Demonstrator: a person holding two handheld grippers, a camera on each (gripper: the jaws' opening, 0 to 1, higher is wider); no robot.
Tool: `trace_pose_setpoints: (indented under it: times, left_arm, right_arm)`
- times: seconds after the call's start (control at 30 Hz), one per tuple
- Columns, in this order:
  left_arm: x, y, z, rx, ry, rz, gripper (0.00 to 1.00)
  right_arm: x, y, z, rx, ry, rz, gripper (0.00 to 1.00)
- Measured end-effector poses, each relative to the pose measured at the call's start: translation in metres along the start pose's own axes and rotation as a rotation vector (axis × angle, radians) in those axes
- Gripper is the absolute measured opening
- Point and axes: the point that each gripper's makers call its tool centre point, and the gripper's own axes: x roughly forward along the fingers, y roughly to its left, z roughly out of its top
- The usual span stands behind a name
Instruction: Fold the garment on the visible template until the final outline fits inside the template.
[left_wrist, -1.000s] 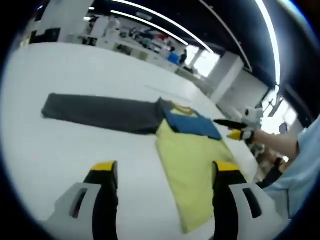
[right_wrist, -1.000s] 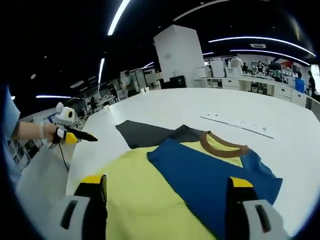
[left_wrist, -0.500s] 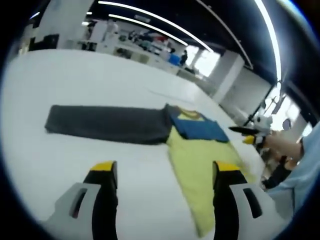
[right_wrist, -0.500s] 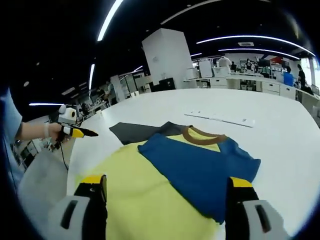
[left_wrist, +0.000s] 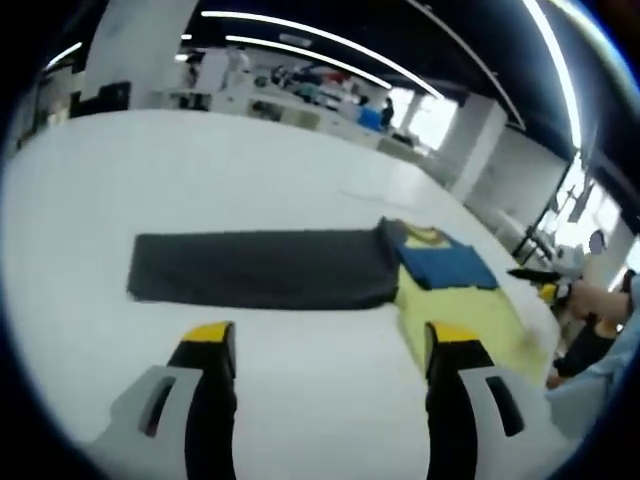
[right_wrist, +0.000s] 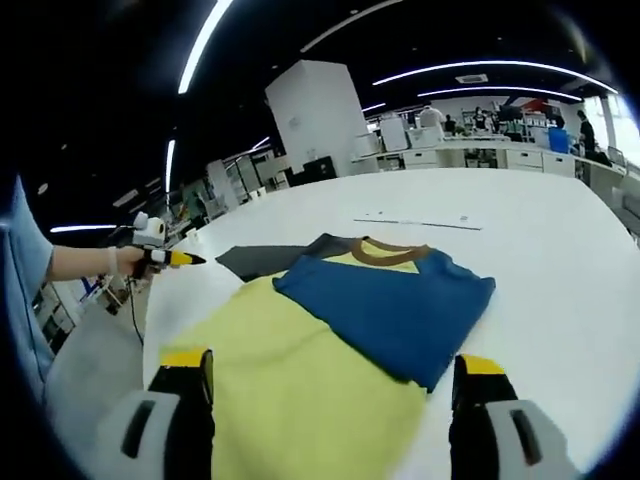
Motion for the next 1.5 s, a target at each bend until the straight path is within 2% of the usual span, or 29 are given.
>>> trace_pose_setpoints:
  times: [0.1, 0.23, 0.3, 0.4, 0.47, 0.57, 0.63, 0.73, 0.87, 0.93, 1.07, 1.23, 1.33, 1.43, 1.5]
  left_arm:
    - [0.001, 0.03, 0.01, -0.041, -0.04, 0.104, 0.69]
    - [-0.003, 0.072, 0.018, -0.03, -0.059, 0.236, 0.68]
    - [-0.002, 0.084, 0.02, -0.031, -0.072, 0.257, 0.68]
    - [-0.001, 0.105, 0.016, -0.047, -0.056, 0.309, 0.65]
    - [0.002, 0.114, 0.013, -0.055, -0.049, 0.317, 0.61]
    - [0.006, 0.122, 0.009, -0.053, -0.03, 0.331, 0.62]
    - [0.007, 0.13, 0.01, -0.067, -0.042, 0.343, 0.62]
    - [0.008, 0.135, 0.012, -0.073, -0.053, 0.353, 0.57]
    - [0.009, 0.141, 0.012, -0.078, -0.052, 0.384, 0.56]
    - [0.008, 0.142, 0.013, -0.111, -0.067, 0.407, 0.52]
    - [0.009, 0.137, 0.011, -0.124, -0.064, 0.42, 0.4]
    - [0.01, 0.139, 0.011, -0.184, -0.087, 0.44, 0.38]
    - [0.01, 0.152, 0.008, -0.195, -0.08, 0.465, 0.34]
    - [0.01, 0.16, 0.006, -0.233, -0.083, 0.471, 0.25]
    - [0.008, 0.161, 0.006, -0.228, -0.086, 0.482, 0.21]
  right_arm:
    - [-0.001, -0.002, 0.0, 0.027, -0.011, -0.008, 1.0]
    - [-0.004, -0.004, -0.002, 0.037, -0.007, -0.017, 1.0]
    - [-0.006, -0.005, -0.006, 0.039, 0.003, -0.019, 1.0]
    - [-0.009, -0.007, -0.01, 0.044, 0.011, -0.029, 1.0]
    - [-0.012, -0.011, -0.011, 0.059, 0.011, -0.039, 1.0]
    - [-0.015, -0.012, -0.01, 0.06, 0.007, -0.048, 1.0]
    - [-0.016, -0.01, -0.009, 0.064, 0.006, -0.049, 1.0]
    - [-0.019, -0.008, -0.008, 0.06, 0.004, -0.049, 1.0]
    - [-0.024, -0.009, -0.008, 0.061, 0.001, -0.058, 1.0]
    - [-0.028, -0.007, -0.009, 0.059, 0.0, -0.063, 1.0]
    - [-0.034, -0.006, -0.012, 0.057, 0.0, -0.084, 1.0]
    - [-0.043, -0.007, -0.013, 0.078, -0.014, -0.096, 1.0]
    - [-0.045, -0.008, -0.013, 0.078, -0.015, -0.101, 1.0]
    - [-0.046, -0.01, -0.014, 0.08, -0.012, -0.103, 1.0]
    - [-0.046, -0.01, -0.015, 0.082, -0.009, -0.106, 1.0]
